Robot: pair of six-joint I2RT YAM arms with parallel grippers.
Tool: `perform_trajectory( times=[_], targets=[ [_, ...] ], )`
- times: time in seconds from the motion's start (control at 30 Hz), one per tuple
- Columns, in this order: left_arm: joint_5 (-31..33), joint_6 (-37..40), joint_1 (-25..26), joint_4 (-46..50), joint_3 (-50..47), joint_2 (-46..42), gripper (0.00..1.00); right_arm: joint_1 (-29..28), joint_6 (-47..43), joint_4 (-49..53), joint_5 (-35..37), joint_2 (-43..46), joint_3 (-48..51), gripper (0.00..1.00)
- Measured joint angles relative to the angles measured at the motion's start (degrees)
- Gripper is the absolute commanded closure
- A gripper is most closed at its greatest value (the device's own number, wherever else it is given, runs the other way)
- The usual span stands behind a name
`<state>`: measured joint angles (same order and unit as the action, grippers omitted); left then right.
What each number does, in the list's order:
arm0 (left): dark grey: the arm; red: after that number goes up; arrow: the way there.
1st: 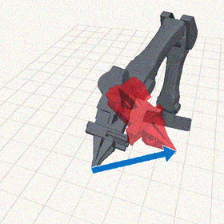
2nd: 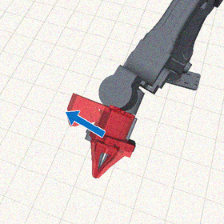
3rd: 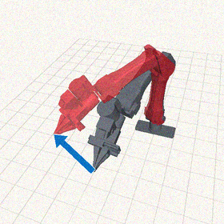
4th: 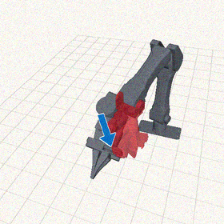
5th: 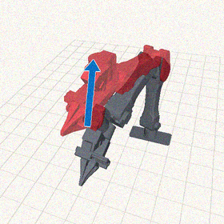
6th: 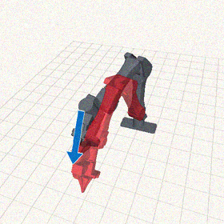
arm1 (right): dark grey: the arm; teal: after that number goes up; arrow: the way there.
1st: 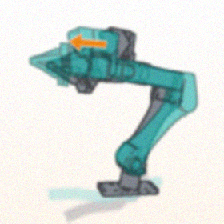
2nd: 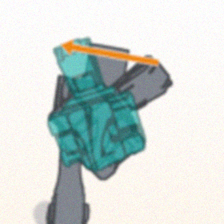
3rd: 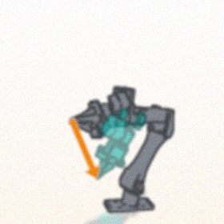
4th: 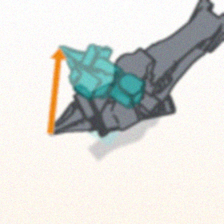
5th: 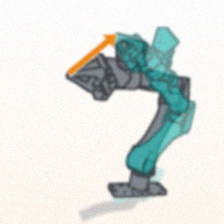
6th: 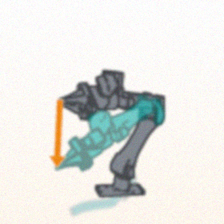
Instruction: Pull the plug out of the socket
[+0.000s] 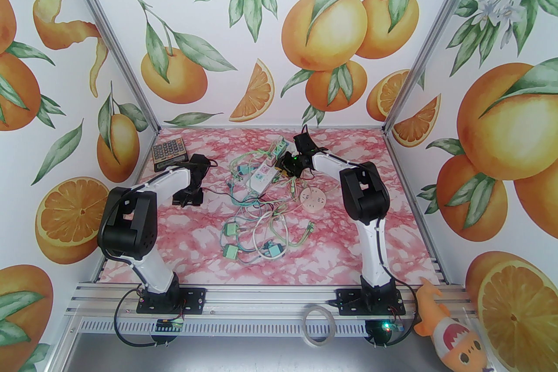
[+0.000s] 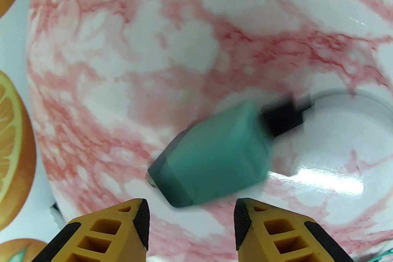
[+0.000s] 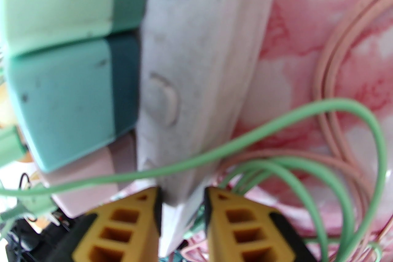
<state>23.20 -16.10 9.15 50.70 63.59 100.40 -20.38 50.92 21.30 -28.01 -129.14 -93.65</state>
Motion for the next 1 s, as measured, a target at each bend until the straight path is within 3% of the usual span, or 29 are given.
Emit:
perform_trajectory(
  times=[0.27, 0.37, 0.4, 0.73, 1.0],
  targets=[
    [-4.44, -0.09, 0.0, 0.24, 0.02, -0.98, 0.36, 0.0, 0.0, 0.11, 0.13, 0.0, 0.0, 0.69],
    [-7.43, -0.02, -0.02, 0.0, 0.04, -4.17, 0.22, 0.0, 0.0, -0.02, 0.15, 0.0, 0.13, 0.69],
    [-8.7, -0.22, -0.02, -0.2, 0.11, -5.7, 0.22, 0.0, 0.0, -0.22, 0.13, 0.02, 0.28, 0.69],
    [-24.22, -2.43, 1.84, -9.25, 6.23, -15.54, 0.32, 0.11, 0.2, -4.9, 0.09, 1.64, 4.04, 0.68],
    [-29.05, -2.89, 11.39, -18.91, 9.51, -12.59, 0.41, 1.62, 0.22, -4.98, -0.09, 2.21, 4.63, 0.67]
  ],
)
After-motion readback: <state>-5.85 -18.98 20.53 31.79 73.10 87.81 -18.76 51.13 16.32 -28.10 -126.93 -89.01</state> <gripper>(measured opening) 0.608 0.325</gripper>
